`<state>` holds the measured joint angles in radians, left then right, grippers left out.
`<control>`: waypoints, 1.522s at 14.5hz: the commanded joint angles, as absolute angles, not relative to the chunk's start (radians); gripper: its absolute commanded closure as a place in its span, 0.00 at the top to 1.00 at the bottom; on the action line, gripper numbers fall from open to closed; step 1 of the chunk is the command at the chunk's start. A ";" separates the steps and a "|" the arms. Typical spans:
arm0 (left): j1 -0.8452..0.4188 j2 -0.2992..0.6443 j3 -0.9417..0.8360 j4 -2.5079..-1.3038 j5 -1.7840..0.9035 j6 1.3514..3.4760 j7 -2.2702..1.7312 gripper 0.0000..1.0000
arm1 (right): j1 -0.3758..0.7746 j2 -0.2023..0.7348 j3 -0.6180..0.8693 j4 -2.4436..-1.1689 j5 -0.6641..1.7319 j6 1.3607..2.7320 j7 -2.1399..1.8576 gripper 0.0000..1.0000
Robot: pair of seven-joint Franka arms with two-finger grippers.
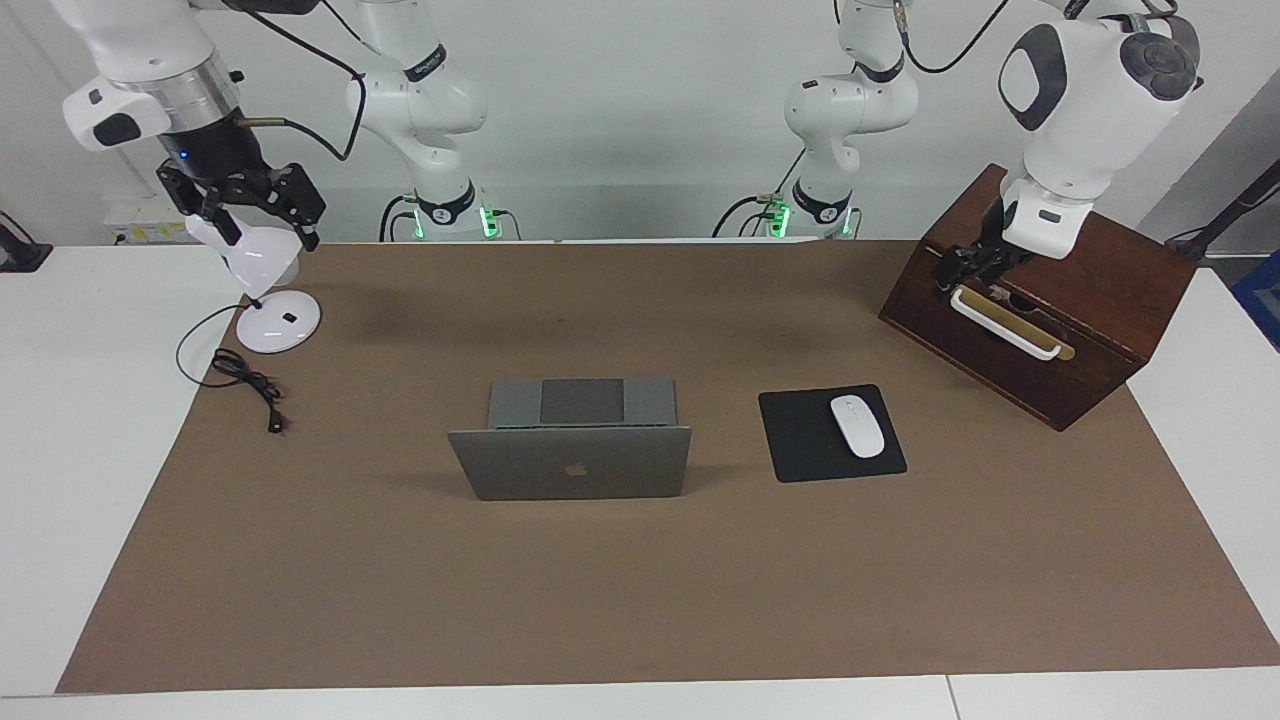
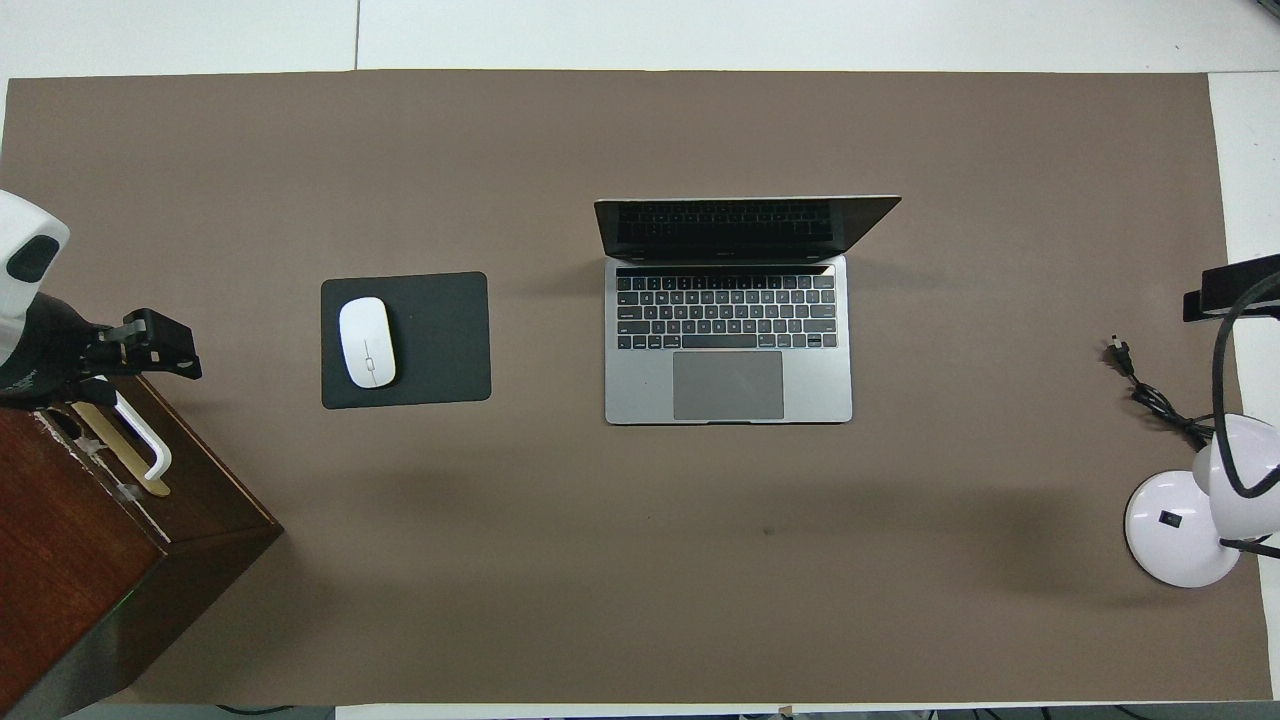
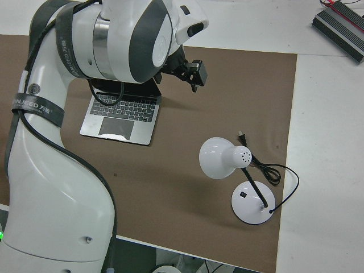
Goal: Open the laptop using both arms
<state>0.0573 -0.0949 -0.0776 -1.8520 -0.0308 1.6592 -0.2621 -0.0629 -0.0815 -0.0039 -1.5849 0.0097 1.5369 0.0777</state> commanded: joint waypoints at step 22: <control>0.041 -0.037 -0.130 -1.703 -0.011 1.568 -0.255 1.00 | -0.080 -0.072 0.012 -1.566 -0.009 1.525 0.091 1.00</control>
<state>0.0341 -0.0456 -0.1235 -1.7206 -0.0301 1.5812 -0.2605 -0.0629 -0.0814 -0.0039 -1.5847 0.0097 1.5358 0.0777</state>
